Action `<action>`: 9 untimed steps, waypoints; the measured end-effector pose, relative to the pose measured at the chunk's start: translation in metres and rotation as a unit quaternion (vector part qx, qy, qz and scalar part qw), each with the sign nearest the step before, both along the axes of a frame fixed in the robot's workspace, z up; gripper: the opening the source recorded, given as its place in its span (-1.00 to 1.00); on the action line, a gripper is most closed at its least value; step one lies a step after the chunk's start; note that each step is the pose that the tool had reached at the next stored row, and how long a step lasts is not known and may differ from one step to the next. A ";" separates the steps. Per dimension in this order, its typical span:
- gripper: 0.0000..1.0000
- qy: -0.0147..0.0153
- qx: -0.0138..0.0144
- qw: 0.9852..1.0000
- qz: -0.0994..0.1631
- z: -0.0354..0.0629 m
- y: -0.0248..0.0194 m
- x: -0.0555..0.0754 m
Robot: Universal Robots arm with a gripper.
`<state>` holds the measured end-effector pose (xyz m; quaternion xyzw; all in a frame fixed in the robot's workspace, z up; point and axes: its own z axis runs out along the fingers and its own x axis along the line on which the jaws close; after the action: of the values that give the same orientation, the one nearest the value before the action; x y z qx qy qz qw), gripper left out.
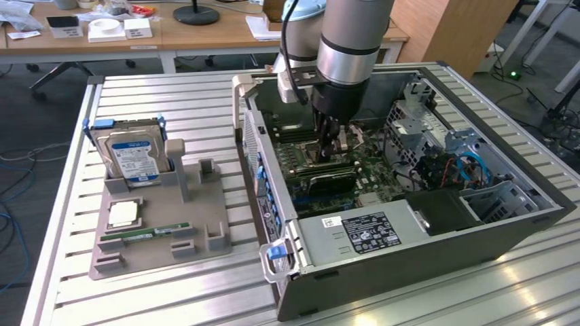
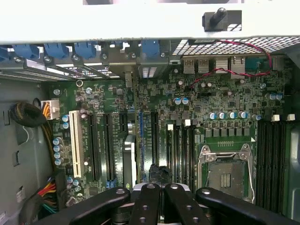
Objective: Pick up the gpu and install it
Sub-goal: 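Press down on the gpu until it lock into place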
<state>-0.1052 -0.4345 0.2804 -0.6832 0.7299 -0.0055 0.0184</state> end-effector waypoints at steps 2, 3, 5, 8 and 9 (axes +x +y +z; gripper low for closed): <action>-0.79 0.000 0.000 1.000 0.000 0.0000 0.0000 0.000; -0.79 0.000 0.000 1.000 0.000 0.0000 0.0000 0.000; -0.79 0.000 0.000 1.000 0.000 0.0000 0.0000 0.000; -0.79 0.000 0.000 1.000 0.000 0.0000 0.0000 0.000; -0.79 0.000 0.000 1.000 0.000 0.0000 0.0000 0.000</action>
<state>-0.1053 -0.4345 0.2804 -0.6832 0.7300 -0.0055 0.0184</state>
